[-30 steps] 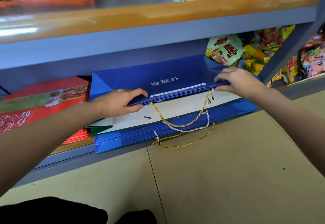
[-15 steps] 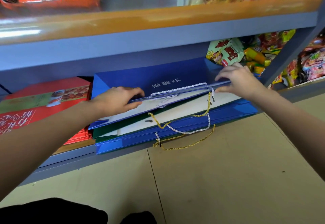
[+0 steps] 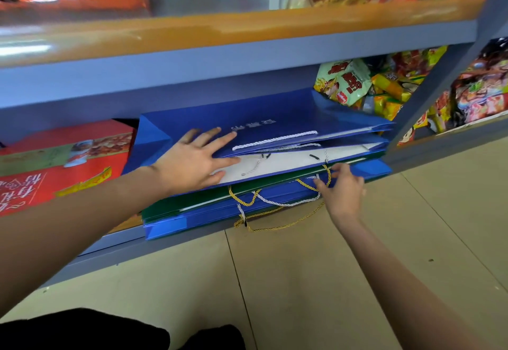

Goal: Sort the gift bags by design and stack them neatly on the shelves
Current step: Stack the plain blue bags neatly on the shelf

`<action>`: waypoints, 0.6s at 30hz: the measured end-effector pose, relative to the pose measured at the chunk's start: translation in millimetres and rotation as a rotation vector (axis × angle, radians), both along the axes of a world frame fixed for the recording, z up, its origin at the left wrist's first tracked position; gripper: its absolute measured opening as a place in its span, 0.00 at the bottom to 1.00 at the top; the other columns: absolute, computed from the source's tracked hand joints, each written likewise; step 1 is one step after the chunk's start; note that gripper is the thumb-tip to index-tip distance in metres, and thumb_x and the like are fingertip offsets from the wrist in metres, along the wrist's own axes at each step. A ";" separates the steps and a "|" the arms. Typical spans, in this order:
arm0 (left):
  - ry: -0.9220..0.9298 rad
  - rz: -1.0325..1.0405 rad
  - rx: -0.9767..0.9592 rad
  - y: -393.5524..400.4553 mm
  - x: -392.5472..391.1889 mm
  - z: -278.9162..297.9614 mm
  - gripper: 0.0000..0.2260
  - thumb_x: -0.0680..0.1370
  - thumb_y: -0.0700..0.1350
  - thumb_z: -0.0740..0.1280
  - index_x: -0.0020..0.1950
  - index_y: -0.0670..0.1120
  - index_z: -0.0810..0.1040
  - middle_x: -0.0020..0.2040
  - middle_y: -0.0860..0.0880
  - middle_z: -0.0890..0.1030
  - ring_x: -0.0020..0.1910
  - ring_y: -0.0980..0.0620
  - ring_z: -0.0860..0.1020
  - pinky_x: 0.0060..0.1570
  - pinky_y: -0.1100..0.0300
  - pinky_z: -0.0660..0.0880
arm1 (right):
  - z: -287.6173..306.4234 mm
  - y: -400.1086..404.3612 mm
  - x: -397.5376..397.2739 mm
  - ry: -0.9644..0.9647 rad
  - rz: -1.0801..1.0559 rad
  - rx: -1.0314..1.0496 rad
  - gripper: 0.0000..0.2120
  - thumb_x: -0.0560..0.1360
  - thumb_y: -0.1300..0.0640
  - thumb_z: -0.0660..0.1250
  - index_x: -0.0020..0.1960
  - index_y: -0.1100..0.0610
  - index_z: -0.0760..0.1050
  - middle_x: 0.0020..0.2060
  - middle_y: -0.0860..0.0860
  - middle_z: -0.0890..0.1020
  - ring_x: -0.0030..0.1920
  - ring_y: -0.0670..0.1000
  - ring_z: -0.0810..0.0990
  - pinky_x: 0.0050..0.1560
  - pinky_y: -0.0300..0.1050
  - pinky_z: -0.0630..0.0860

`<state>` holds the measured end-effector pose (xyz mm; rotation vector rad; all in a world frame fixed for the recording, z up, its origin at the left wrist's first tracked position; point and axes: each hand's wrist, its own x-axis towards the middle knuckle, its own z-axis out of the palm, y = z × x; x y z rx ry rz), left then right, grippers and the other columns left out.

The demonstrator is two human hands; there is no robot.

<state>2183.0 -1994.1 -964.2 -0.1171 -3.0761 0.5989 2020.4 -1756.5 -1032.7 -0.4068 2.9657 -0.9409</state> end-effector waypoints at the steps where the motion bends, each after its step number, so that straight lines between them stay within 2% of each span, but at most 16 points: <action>1: -0.049 0.056 -0.004 2.8 1.1 -4.6 0.23 0.77 0.61 0.52 0.72 0.60 0.64 0.76 0.43 0.56 0.72 0.39 0.62 0.66 0.40 0.63 | -0.9 -3.3 -1.4 0.000 0.001 0.004 0.16 0.74 0.57 0.68 0.59 0.59 0.70 0.49 0.53 0.81 0.55 0.59 0.70 0.53 0.50 0.63; 2: -0.132 0.109 -0.019 3.2 3.2 -9.7 0.26 0.78 0.64 0.48 0.75 0.62 0.52 0.78 0.45 0.46 0.75 0.41 0.53 0.70 0.41 0.54 | -1.1 -6.3 -1.9 0.004 0.017 0.011 0.13 0.74 0.61 0.66 0.58 0.59 0.70 0.48 0.55 0.81 0.54 0.59 0.70 0.53 0.50 0.64; 3: -0.212 0.142 -0.048 5.9 3.9 -11.2 0.28 0.78 0.64 0.49 0.75 0.62 0.42 0.77 0.46 0.39 0.76 0.43 0.47 0.72 0.41 0.48 | 0.2 -9.0 -1.5 0.012 0.044 0.012 0.12 0.74 0.64 0.64 0.56 0.59 0.69 0.46 0.56 0.81 0.52 0.59 0.70 0.51 0.50 0.65; 4: -0.249 0.151 -0.072 9.9 4.2 -10.6 0.30 0.79 0.62 0.50 0.73 0.61 0.35 0.77 0.47 0.36 0.76 0.43 0.44 0.72 0.41 0.46 | 3.1 -10.7 -0.2 0.007 0.061 -0.022 0.10 0.74 0.66 0.63 0.54 0.59 0.68 0.44 0.57 0.81 0.51 0.59 0.71 0.48 0.49 0.66; 6: -0.224 0.134 -0.070 12.7 3.2 -9.6 0.30 0.81 0.58 0.51 0.68 0.60 0.28 0.77 0.47 0.36 0.76 0.43 0.46 0.72 0.42 0.46 | 15.2 -12.3 1.4 0.007 0.059 -0.149 0.09 0.73 0.67 0.63 0.51 0.58 0.67 0.41 0.57 0.80 0.48 0.59 0.73 0.41 0.46 0.65; 9: -0.187 0.117 0.047 6.5 4.3 -7.4 0.28 0.83 0.51 0.48 0.63 0.64 0.25 0.77 0.49 0.39 0.76 0.45 0.52 0.72 0.48 0.52 | 40.8 -6.6 1.6 -0.031 0.051 -0.263 0.09 0.73 0.66 0.64 0.49 0.56 0.68 0.35 0.53 0.78 0.40 0.57 0.75 0.40 0.45 0.66; 11: -0.153 0.086 0.130 4.6 5.6 -2.1 0.32 0.83 0.43 0.49 0.62 0.68 0.24 0.77 0.51 0.38 0.75 0.45 0.52 0.71 0.52 0.57 | 63.6 0.0 2.4 -0.156 0.045 -0.453 0.10 0.72 0.66 0.66 0.43 0.52 0.69 0.34 0.51 0.79 0.40 0.53 0.77 0.43 0.46 0.70; 12: -0.138 0.075 0.175 3.8 6.2 1.3 0.35 0.82 0.39 0.50 0.62 0.68 0.25 0.77 0.53 0.37 0.75 0.46 0.53 0.67 0.57 0.61 | 75.6 2.9 3.2 -0.213 0.060 -0.549 0.10 0.73 0.66 0.66 0.41 0.51 0.71 0.34 0.50 0.80 0.40 0.50 0.79 0.45 0.46 0.72; 14: -0.124 0.080 0.226 3.9 6.3 11.2 0.40 0.79 0.32 0.52 0.65 0.67 0.27 0.76 0.54 0.36 0.74 0.48 0.57 0.51 0.66 0.66 | 98.2 7.2 6.8 -0.257 0.162 -0.671 0.10 0.74 0.67 0.64 0.41 0.53 0.74 0.32 0.48 0.82 0.35 0.42 0.79 0.41 0.39 0.73; 16: -0.104 0.105 0.202 4.5 4.7 21.7 0.41 0.77 0.31 0.53 0.65 0.66 0.27 0.76 0.55 0.36 0.72 0.49 0.61 0.41 0.67 0.64 | 112.2 5.5 9.9 -0.231 0.298 -0.710 0.12 0.74 0.69 0.62 0.42 0.53 0.77 0.32 0.46 0.83 0.35 0.41 0.78 0.38 0.36 0.73; 18: -0.057 0.162 0.171 1.8 1.7 31.8 0.40 0.77 0.32 0.53 0.64 0.64 0.27 0.77 0.54 0.39 0.63 0.48 0.71 0.39 0.64 0.68 | 113.2 -3.7 14.1 -0.144 0.432 -0.585 0.14 0.74 0.69 0.63 0.45 0.51 0.79 0.40 0.48 0.84 0.42 0.43 0.80 0.46 0.38 0.77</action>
